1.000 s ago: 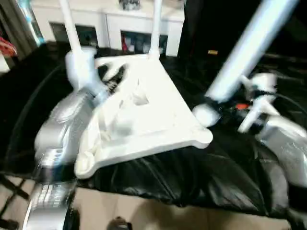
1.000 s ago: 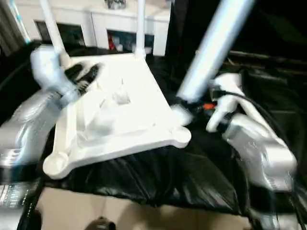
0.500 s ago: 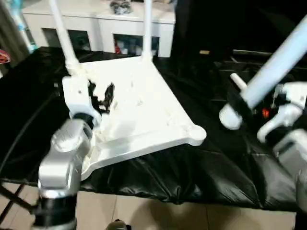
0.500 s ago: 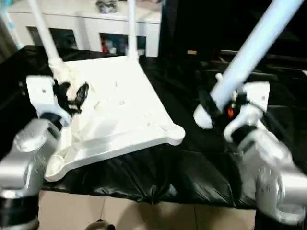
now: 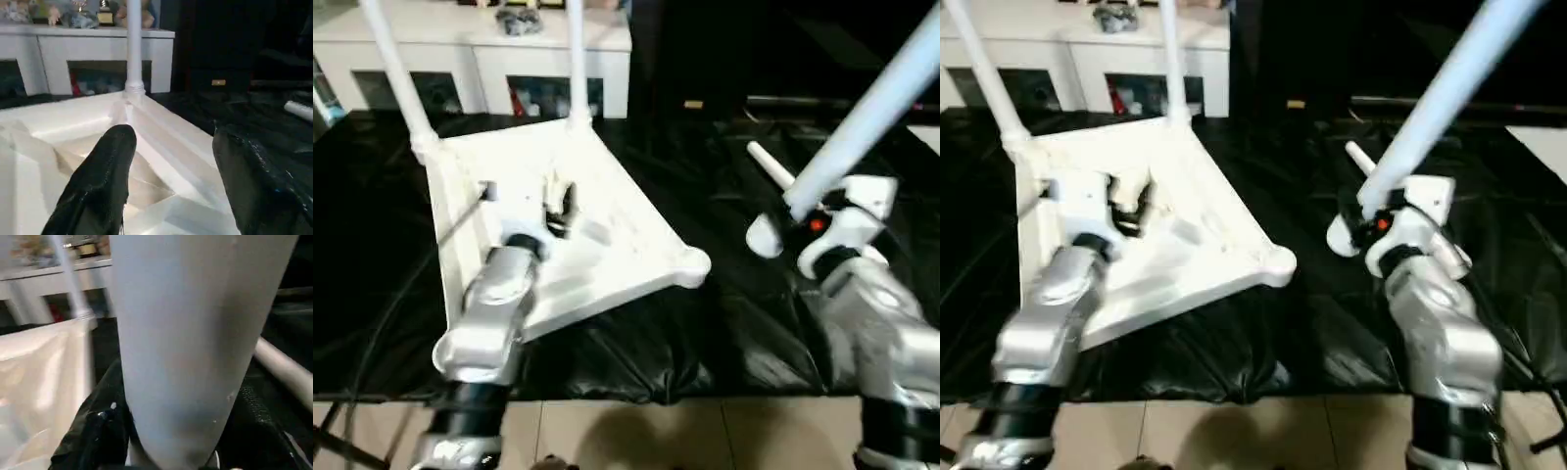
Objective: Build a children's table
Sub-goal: Pick table leg
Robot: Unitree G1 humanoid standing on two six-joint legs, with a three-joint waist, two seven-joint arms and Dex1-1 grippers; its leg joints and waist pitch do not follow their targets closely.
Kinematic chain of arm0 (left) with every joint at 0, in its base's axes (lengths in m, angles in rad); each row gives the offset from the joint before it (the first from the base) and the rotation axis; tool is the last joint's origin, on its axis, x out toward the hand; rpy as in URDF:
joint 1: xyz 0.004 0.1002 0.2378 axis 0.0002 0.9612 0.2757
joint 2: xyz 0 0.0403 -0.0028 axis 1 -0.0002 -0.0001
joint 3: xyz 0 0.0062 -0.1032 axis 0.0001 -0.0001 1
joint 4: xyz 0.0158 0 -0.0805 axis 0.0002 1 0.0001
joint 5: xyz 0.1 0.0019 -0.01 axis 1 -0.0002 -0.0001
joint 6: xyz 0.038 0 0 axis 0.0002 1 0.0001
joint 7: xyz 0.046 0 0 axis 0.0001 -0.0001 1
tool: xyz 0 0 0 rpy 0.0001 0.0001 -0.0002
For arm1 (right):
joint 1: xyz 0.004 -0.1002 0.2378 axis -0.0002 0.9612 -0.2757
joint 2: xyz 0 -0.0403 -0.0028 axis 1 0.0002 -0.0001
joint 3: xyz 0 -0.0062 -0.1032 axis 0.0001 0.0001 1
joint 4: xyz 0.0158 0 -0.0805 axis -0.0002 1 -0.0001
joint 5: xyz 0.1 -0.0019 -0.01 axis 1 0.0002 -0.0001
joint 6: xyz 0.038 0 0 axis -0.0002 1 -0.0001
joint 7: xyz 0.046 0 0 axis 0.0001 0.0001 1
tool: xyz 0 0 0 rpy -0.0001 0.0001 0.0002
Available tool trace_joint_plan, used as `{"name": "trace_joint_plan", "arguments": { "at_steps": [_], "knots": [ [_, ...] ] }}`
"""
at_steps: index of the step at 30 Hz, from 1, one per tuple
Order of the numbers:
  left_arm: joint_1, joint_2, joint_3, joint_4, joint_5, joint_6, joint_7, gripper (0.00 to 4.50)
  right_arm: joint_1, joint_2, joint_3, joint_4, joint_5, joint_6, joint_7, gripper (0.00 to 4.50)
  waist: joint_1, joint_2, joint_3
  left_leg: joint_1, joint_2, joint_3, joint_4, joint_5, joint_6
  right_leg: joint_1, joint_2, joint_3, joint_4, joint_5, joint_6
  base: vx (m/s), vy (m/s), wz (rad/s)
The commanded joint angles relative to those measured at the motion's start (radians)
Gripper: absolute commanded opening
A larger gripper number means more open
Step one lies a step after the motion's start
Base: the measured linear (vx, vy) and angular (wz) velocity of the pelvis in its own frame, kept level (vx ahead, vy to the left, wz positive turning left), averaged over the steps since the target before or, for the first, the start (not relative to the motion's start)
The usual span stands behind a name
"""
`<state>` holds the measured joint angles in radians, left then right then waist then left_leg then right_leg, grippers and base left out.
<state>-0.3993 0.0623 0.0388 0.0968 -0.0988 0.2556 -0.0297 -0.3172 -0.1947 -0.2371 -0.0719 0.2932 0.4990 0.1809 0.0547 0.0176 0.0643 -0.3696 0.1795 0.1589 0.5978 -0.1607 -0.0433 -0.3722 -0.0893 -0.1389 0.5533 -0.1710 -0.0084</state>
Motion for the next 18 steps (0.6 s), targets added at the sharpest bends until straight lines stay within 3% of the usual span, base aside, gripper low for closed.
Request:
{"name": "trace_joint_plan", "arguments": {
  "at_steps": [1, 2, 3, 4, 5, 6, 7, 8, 9, 10, 11, 12, 13, 14, 15, 16, 17, 18],
  "knots": [
    [-0.015, -0.002, 0.002, 0.054, 0.008, -0.017, 0.022, 2.91, -0.01, -0.008, 0.041, 0.024, -0.069, -0.087, -0.013, 1.89, -0.009, 0.001, -0.047, 0.043, 0.039, -0.034, -0.073, -0.61, -0.04, 0.019, -0.069, 0.002, -0.129, -0.663, 0.042, 0.0, 0.0, 0.0],
    [-0.015, 0.0, -0.001, 0.058, 0.014, -0.022, 0.025, 2.91, -0.01, -0.011, 0.05, 0.026, -0.078, -0.09, -0.015, 1.89, -0.014, 0.011, -0.047, 0.026, 0.061, -0.049, -0.098, -0.671, -0.046, 0.046, -0.065, -0.001, -0.098, -0.602, 0.044, 0.0, 0.0, 0.0],
    [-0.014, 0.007, -0.012, 0.068, 0.033, -0.037, 0.032, 2.91, -0.008, -0.02, 0.076, 0.031, -0.103, -0.098, -0.019, 1.89, -0.014, 0.017, -0.049, 0.009, 0.076, -0.058, -0.118, -0.706, -0.053, 0.061, -0.059, 0.012, -0.062, -0.533, 0.034, 0.0, 0.0, 0.0],
    [-0.01, 0.01, -0.018, 0.072, 0.049, -0.05, 0.044, 2.91, -0.005, -0.027, 0.101, 0.035, -0.121, -0.105, -0.014, 1.89, -0.006, 0.028, -0.053, 0.002, 0.098, -0.063, -0.157, -0.786, -0.068, 0.072, -0.054, 0.048, 0.013, -0.377, -0.008, 0.0, 0.0, 0.0],
    [-0.003, 0.01, -0.017, 0.063, 0.058, -0.049, 0.06, 2.91, 0.004, -0.016, 0.105, 0.033, -0.102, -0.096, 0.008, 1.89, -0.01, -0.007, -0.044, 0.026, 0.067, -0.046, -0.135, -0.778, -0.076, 0.03, -0.058, 0.062, -0.038, -0.475, -0.018, 0.0, 0.0, 0.0],
    [0.004, 0.017, -0.022, 0.053, 0.073, -0.06, 0.069, 2.91, 0.016, -0.011, 0.115, 0.032, -0.096, -0.097, 0.023, 1.89, -0.008, -0.028, -0.042, 0.057, 0.027, -0.032, -0.083, -0.695, -0.066, -0.008, -0.076, 0.05, -0.098, -0.661, 0.008, 0.0, 0.0, 0.0],
    [0.01, 0.024, -0.026, 0.048, 0.086, -0.071, 0.076, 2.91, 0.023, -0.007, 0.123, 0.038, -0.093, -0.105, 0.034, 1.89, -0.009, -0.043, -0.035, 0.088, -0.025, -0.009, 0.024, -0.466, -0.031, -0.047, -0.115, 0.015, -0.176, -0.941, 0.065, 0.0, 0.0, 0.0],
    [0.019, 0.031, -0.029, 0.028, 0.108, -0.076, 0.09, 2.91, 0.042, 0.0, 0.137, 0.024, -0.084, -0.108, 0.053, 1.89, -0.012, -0.038, -0.042, 0.022, -0.005, -0.022, -0.002, -0.362, -0.009, 0.024, -0.121, -0.005, -0.156, -0.906, 0.102, 0.0, 0.0, 0.0],
    [0.024, 0.03, -0.023, 0.01, 0.119, -0.072, 0.095, 2.91, 0.058, 0.003, 0.149, 0.012, -0.08, -0.107, 0.065, 1.89, -0.004, -0.02, -0.053, 0.021, 0.01, -0.031, -0.021, -0.363, -0.015, 0.04, -0.104, -0.025, -0.148, -0.825, 0.101, 0.054, 0.007, -0.28],
    [0.025, 0.029, -0.021, 0.007, 0.12, -0.07, 0.096, 2.91, 0.061, 0.004, 0.151, 0.01, -0.08, -0.106, 0.067, 1.89, -0.019, 0.015, -0.054, -0.014, 0.081, -0.079, -0.087, -0.49, -0.036, 0.069, -0.069, -0.026, -0.09, -0.574, 0.077, 0.088, 0.022, -0.23],
    [0.026, 0.028, -0.017, -0.001, 0.123, -0.064, 0.096, 2.91, 0.067, 0.005, 0.156, 0.007, -0.079, -0.102, 0.071, 1.89, -0.019, 0.037, -0.056, 0.002, 0.174, -0.129, -0.172, -0.707, -0.036, 0.069, -0.036, 0.018, 0.053, -0.236, 0.009, 0.088, 0.022, -0.23],
    [0.025, 0.027, -0.016, 0.0, 0.123, -0.064, 0.096, 2.91, 0.068, 0.005, 0.159, 0.011, -0.082, -0.107, 0.072, 1.89, -0.023, 0.035, -0.057, 0.024, 0.184, -0.137, -0.178, -0.737, -0.04, 0.039, -0.026, 0.024, 0.07, -0.124, -0.028, 0.057, -0.019, -0.11],
    [0.029, 0.03, -0.016, -0.007, 0.128, -0.062, 0.099, 2.91, 0.072, 0.005, 0.161, 0.012, -0.078, -0.099, 0.076, 1.89, -0.026, 0.017, -0.05, 0.049, 0.202, -0.14, -0.201, -0.767, -0.034, 0.008, -0.018, 0.036, 0.097, -0.082, -0.079, 0.058, -0.084, 0.07],
    [0.033, 0.032, -0.016, -0.014, 0.133, -0.062, 0.104, 2.91, 0.076, 0.003, 0.164, 0.013, -0.076, -0.094, 0.082, 1.89, -0.019, 0.003, -0.05, 0.067, 0.211, -0.124, -0.2, -0.712, -0.011, -0.017, -0.018, 0.055, 0.111, -0.095, -0.118, 0.058, -0.084, 0.07],
    [0.043, 0.034, -0.016, -0.03, 0.135, -0.051, 0.108, 2.91, 0.08, -0.002, 0.165, 0.011, -0.07, -0.07, 0.089, 1.89, -0.029, -0.012, -0.05, 0.061, 0.199, -0.115, -0.191, -0.662, 0.016, -0.016, -0.023, 0.069, 0.101, -0.103, -0.149, 0.056, -0.172, 0.17],
    [0.047, 0.035, -0.016, -0.036, 0.134, -0.045, 0.109, 2.91, 0.081, -0.005, 0.165, 0.01, -0.066, -0.058, 0.091, 1.89, -0.03, -0.038, -0.062, 0.053, 0.123, -0.075, -0.133, -0.553, 0.068, -0.012, -0.032, 0.081, 0.041, -0.136, -0.279, 0.062, -0.212, 0.12],
    [0.05, 0.036, -0.015, -0.042, 0.132, -0.037, 0.109, 2.91, 0.081, -0.007, 0.165, 0.008, -0.063, -0.043, 0.094, 1.89, -0.007, -0.077, -0.073, 0.033, -0.068, 0.027, 0.08, -0.398, 0.12, -0.003, -0.035, 0.073, -0.062, -0.26, -0.421, 0.062, -0.212, 0.12],
    [0.065, 0.039, -0.014, -0.059, 0.14, -0.037, 0.111, 2.91, 0.085, -0.021, 0.172, 0.003, -0.06, -0.02, 0.11, 1.89, 0.018, -0.094, -0.089, -0.001, -0.089, 0.038, 0.158, -0.336, 0.158, 0.034, -0.058, 0.095, -0.073, -0.306, -0.442, 0.058, -0.218, 0.03]
  ]
}}
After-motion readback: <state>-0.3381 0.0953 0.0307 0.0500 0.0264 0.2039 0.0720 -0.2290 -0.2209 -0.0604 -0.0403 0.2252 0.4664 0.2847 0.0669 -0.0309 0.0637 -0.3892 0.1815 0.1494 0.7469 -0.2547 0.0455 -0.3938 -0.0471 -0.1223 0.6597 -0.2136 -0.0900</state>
